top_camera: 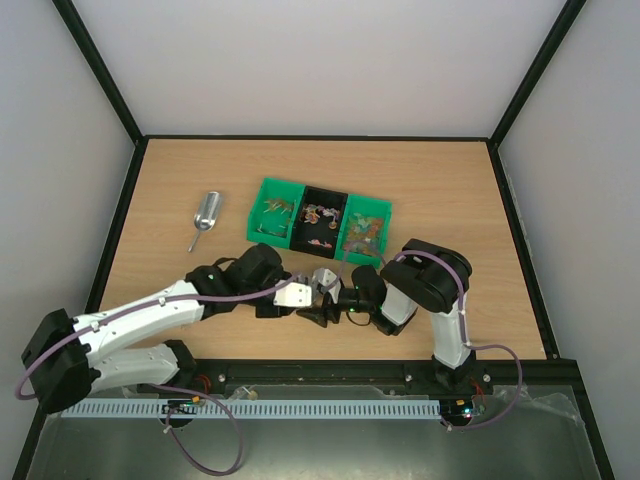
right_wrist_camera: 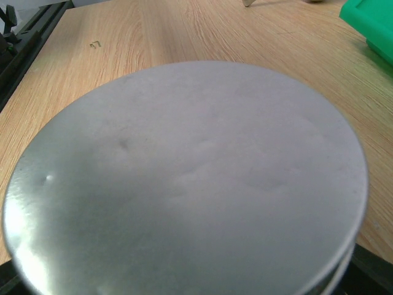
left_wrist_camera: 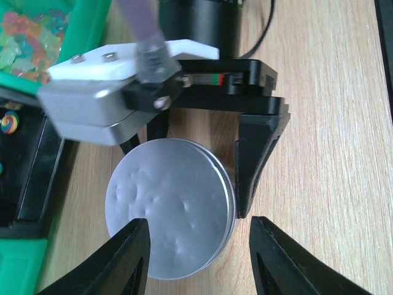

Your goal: Pack the candies

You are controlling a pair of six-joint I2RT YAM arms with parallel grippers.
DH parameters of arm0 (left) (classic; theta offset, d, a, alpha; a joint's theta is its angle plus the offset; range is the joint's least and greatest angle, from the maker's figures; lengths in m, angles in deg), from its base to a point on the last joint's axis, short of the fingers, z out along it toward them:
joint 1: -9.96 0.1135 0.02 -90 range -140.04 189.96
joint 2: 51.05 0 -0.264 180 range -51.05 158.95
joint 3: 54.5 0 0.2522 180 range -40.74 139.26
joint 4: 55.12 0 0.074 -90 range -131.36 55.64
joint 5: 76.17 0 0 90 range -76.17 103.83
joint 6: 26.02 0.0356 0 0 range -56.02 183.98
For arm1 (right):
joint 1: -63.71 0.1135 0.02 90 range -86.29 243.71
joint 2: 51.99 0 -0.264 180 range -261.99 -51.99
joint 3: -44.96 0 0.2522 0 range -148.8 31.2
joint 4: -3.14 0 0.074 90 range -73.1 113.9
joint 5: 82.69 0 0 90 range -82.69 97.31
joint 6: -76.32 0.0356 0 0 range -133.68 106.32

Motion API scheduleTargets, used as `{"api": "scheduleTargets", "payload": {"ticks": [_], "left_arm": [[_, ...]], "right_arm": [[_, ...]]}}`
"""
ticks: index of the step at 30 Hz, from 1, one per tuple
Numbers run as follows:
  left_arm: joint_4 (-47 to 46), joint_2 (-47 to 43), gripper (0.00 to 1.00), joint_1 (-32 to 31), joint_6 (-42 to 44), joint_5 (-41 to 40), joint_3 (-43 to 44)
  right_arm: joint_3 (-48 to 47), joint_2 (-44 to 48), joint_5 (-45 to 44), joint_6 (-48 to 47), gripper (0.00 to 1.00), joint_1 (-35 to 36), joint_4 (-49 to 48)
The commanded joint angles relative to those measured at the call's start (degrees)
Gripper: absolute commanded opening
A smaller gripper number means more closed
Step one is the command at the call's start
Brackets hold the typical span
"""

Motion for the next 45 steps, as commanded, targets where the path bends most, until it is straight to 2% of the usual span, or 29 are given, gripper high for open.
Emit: {"api": "scheduleTargets", "payload": {"ticks": [1, 13, 19, 27, 36, 45], "left_arm": [[-1.38, 1.42, 0.45, -3.92, 2.35, -5.01, -0.33], [-6.23, 8.05, 0.40, -7.86, 0.26, -9.33, -1.42], [-7.69, 8.39, 0.33, -7.82, -0.26, -12.04, -2.37], [-7.73, 6.57, 0.25, -5.59, 0.05, -13.92, -5.88], [-7.86, 4.51, 0.22, -2.22, 1.95, -16.60, -8.14], [-7.39, 3.72, 0.21, 4.17, 4.65, -16.98, -9.17]], "right_arm": [[0.17, -1.68, 0.49, 0.58, 0.53, 0.51, 1.24], [0.96, -1.70, 0.70, 0.22, 0.53, 0.46, -0.30], [2.58, 0.14, 1.34, -3.25, 0.53, 0.53, 0.01], [2.81, -0.51, 2.96, -3.64, 0.50, 0.50, -0.48], [2.90, -0.95, 4.09, -3.82, 0.47, 0.47, -0.69], [2.56, -1.30, 2.94, -3.58, 0.45, 0.57, -0.54]]}}
